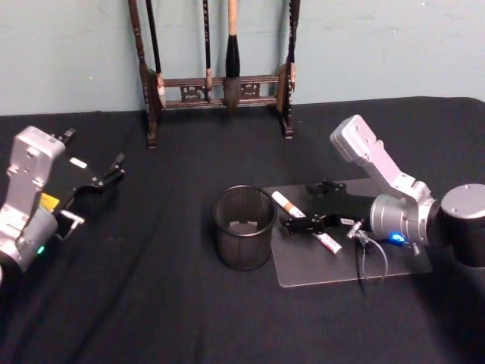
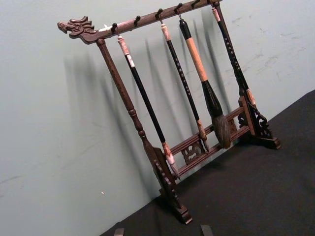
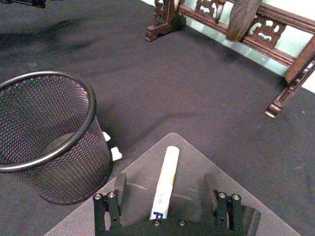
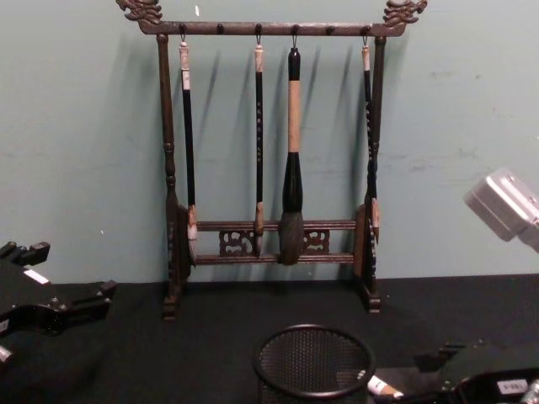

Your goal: Pick up the water-based marker from the table and place it into the pen holder.

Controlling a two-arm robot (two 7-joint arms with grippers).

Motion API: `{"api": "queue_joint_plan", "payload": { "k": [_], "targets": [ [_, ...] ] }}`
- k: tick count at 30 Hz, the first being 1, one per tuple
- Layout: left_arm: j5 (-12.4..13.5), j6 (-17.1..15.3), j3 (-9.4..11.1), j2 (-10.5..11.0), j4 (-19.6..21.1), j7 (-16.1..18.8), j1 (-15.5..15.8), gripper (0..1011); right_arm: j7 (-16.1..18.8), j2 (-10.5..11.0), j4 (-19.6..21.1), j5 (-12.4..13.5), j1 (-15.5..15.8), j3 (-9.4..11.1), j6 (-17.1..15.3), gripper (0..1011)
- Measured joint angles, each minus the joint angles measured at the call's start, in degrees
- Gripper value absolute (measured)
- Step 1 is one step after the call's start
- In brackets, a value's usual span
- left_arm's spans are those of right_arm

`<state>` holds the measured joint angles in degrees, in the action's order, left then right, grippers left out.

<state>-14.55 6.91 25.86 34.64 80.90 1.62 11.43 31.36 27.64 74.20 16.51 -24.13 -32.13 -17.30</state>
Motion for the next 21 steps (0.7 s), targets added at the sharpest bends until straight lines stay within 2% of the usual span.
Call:
{"api": "queue_joint_plan", "payload": {
  "k": [21],
  "targets": [
    [0.0,0.0,0.0,0.0,0.0,0.0,0.0,1001,1.2,-0.7,-1.3,-1.7,-0.3,-0.4,0.8,1000]
  ]
}}
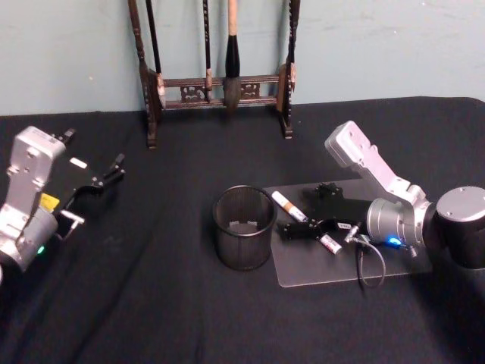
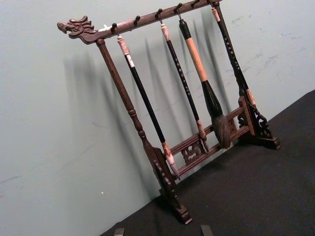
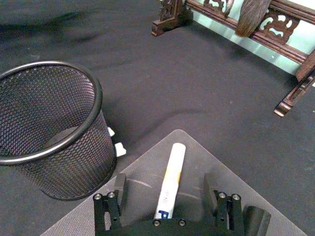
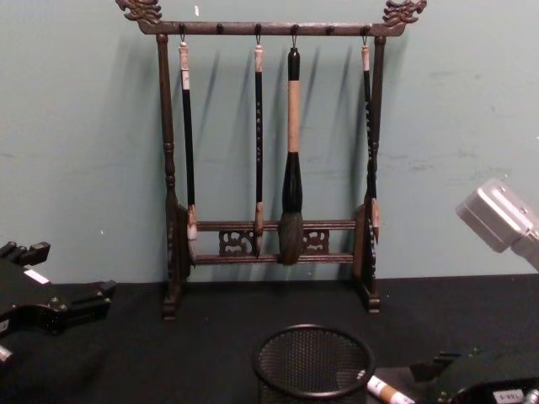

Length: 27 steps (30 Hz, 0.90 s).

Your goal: Pick up the water-based marker from the table and place it into the pen holder.

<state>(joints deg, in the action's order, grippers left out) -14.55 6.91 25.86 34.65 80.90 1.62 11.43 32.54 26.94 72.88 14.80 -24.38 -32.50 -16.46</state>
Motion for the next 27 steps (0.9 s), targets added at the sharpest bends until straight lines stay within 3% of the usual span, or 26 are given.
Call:
{"api": "queue_joint_plan", "payload": {
  "k": [27],
  "targets": [
    [0.0,0.0,0.0,0.0,0.0,0.0,0.0,1001,0.3,-0.3,-0.1,-0.2,0.7,0.3,-0.2,1002]
  ]
}}
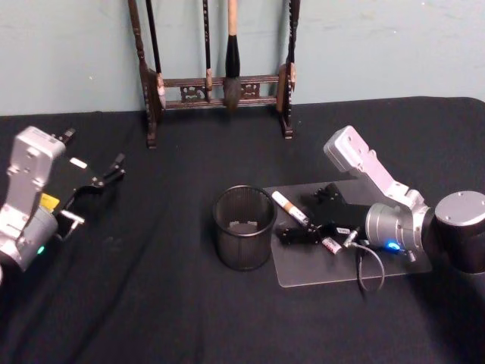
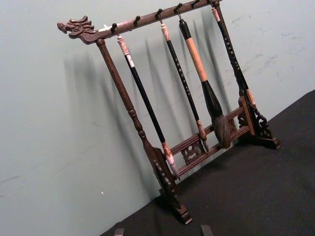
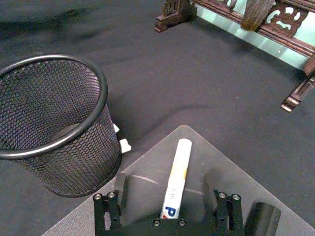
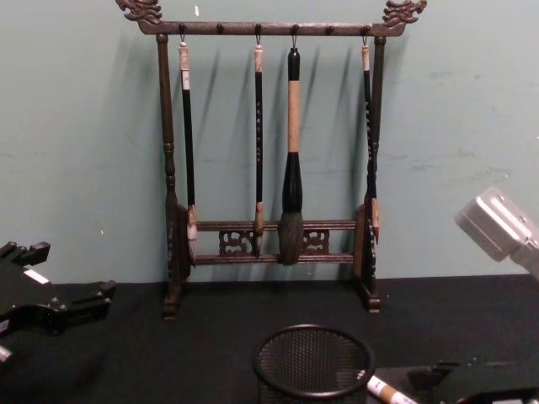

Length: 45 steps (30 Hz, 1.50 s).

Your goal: Pick up the water-based marker from the table and place it into the pen holder.

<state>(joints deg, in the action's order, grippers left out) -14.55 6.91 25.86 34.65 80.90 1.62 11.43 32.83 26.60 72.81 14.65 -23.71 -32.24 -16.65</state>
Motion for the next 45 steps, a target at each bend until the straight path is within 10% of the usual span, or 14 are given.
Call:
{"api": "queue_joint_plan", "payload": {
  "k": [28,45],
  "targets": [
    [0.0,0.0,0.0,0.0,0.0,0.0,0.0,1001,-0.2,0.0,0.1,-0.2,0.3,0.1,-0.1,991],
    [0.0,0.0,0.0,0.0,0.0,0.0,0.0,1001,-0.2,0.0,0.1,-0.2,0.3,0.1,-0.1,507]
  ]
}}
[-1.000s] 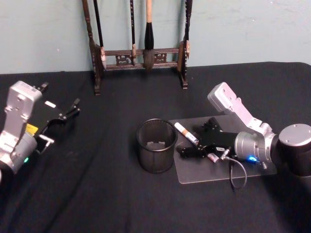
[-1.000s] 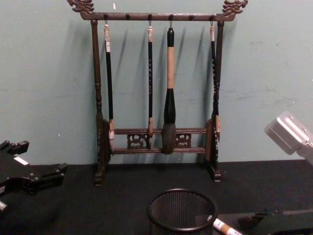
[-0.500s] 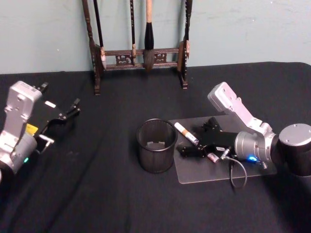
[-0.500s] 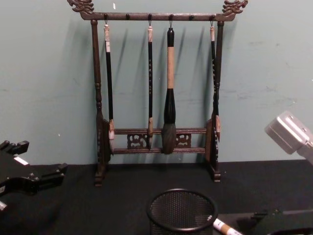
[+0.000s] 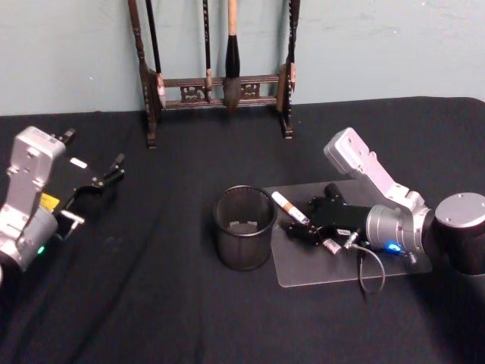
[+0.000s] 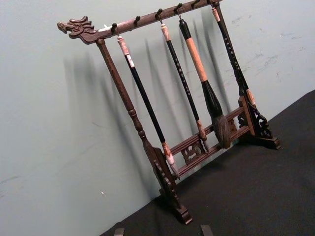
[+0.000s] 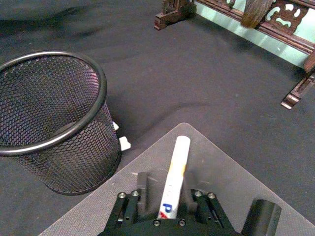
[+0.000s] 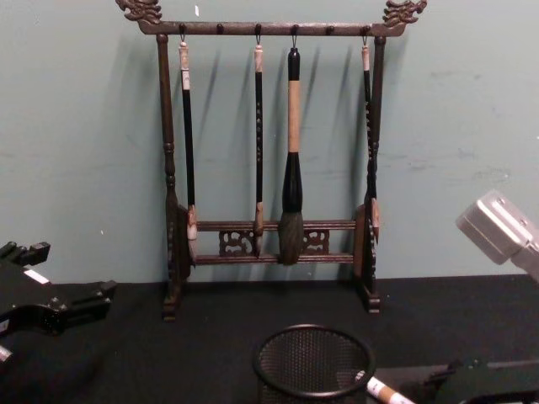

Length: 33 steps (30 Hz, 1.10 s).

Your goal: Pick up the water-based marker from the table and place it into the pen holder.

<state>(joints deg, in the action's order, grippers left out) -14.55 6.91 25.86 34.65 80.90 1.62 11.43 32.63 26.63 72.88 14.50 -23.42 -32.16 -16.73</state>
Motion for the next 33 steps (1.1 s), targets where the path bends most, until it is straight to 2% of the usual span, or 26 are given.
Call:
{"api": "queue_joint_plan", "payload": {
  "k": [7,8,12,25,33],
  "targets": [
    [0.0,0.0,0.0,0.0,0.0,0.0,0.0,1001,0.0,0.0,0.0,0.0,0.0,0.0,0.0,303],
    [0.0,0.0,0.0,0.0,0.0,0.0,0.0,1001,0.0,0.0,0.0,0.0,0.0,0.0,0.0,246],
    [0.0,0.0,0.0,0.0,0.0,0.0,0.0,1001,0.0,0.0,0.0,0.0,0.0,0.0,0.0,164],
    [0.0,0.0,0.0,0.0,0.0,0.0,0.0,1001,0.0,0.0,0.0,0.2,0.1,0.1,0.3,164],
    [0.0,0.0,0.0,0.0,0.0,0.0,0.0,1001,-1.1,-0.3,1.3,2.2,1.5,2.8,4.0,164]
  ]
}}
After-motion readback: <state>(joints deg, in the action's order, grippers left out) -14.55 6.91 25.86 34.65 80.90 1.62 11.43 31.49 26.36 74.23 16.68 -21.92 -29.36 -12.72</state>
